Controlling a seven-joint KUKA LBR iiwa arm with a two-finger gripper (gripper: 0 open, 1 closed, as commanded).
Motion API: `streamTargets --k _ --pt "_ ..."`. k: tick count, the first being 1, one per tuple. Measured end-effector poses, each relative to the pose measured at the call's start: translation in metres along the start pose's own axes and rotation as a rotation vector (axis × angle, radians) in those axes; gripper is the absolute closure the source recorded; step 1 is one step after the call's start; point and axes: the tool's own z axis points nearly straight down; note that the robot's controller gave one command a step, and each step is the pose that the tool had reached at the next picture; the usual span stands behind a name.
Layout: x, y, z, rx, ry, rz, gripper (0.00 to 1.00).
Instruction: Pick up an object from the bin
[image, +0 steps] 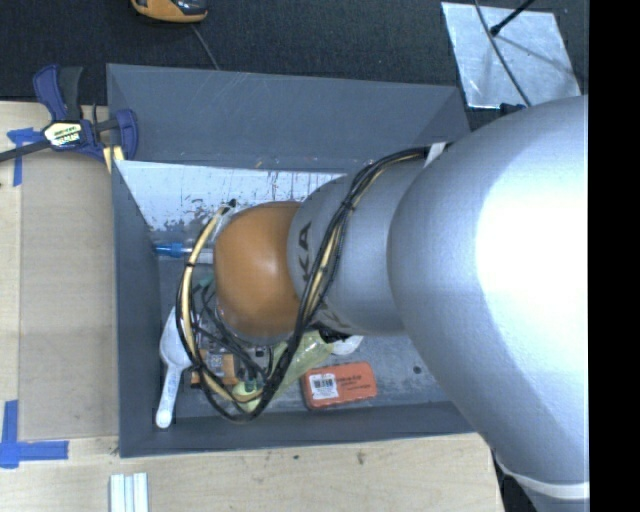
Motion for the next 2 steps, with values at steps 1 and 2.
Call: streamTargets --k 1,2 --pt "0.001 0.005 -0.061 0.001 0.005 -0.006 1.00" --pt "-0.001 0.006 -0.120 -0.001 0.000 -0.007 1.00"
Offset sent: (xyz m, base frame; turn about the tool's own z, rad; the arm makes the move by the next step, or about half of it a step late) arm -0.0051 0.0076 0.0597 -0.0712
